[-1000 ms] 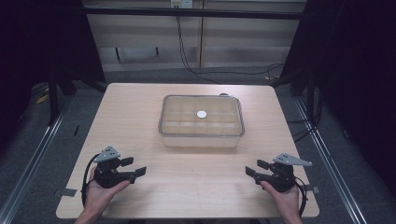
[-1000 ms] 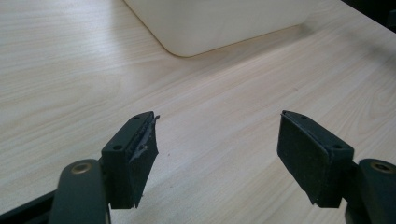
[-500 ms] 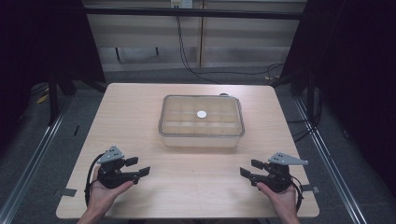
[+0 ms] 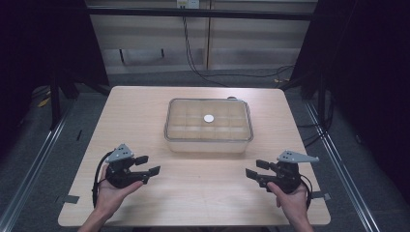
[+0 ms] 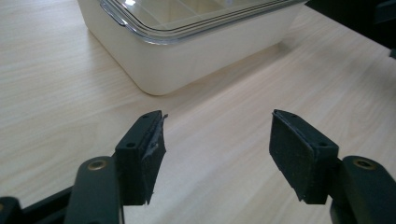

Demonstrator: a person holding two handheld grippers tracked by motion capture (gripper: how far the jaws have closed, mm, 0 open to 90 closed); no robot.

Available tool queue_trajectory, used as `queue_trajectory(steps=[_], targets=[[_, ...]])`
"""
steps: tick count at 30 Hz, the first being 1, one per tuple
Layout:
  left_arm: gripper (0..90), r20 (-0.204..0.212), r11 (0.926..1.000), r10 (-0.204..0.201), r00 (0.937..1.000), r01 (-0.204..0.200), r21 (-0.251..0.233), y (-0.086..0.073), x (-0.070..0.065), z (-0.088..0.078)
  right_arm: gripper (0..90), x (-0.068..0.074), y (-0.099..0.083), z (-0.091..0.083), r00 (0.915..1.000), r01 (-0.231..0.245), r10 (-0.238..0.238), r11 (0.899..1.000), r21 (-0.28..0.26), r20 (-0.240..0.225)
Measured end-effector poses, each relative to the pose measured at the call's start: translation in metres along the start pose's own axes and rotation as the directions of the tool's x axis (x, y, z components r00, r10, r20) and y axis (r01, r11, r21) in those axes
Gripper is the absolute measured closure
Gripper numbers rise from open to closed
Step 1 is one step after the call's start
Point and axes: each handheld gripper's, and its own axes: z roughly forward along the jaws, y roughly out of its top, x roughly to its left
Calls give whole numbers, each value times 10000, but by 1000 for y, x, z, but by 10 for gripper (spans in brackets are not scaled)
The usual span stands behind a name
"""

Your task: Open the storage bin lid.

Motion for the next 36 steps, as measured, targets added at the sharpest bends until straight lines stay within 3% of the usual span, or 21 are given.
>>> queue_trajectory(steps=[4,16,23,27,29,33,36], targets=[[363,79,9998,-172,9998,173,-103,7,4,5,349,-2,13,0,9990,30,-36,9999,127,438],[363,143,9994,129,9998,-125,-310,29,1,5,310,-11,36,10,9969,358,-372,9991,220,696],[366,314,9991,219,9993,-207,-367,46,-1,12,300,-15,47,16,9981,350,-348,9994,-25,515],[366,568,9969,262,9980,-219,-762,51,-6,10,300,-17,50,21,9985,372,-377,9992,113,389],[366,549,9970,344,9979,-304,-710,52,-6,10,300,-18,51,23,9984,405,-410,9991,124,387],[366,505,9980,116,9987,-84,-627,53,0,14,298,-23,55,24,9985,344,-346,9994,60,415],[366,171,9987,316,9994,-309,-408,57,6,18,287,-27,60,26,9982,408,-409,9992,28,449]])
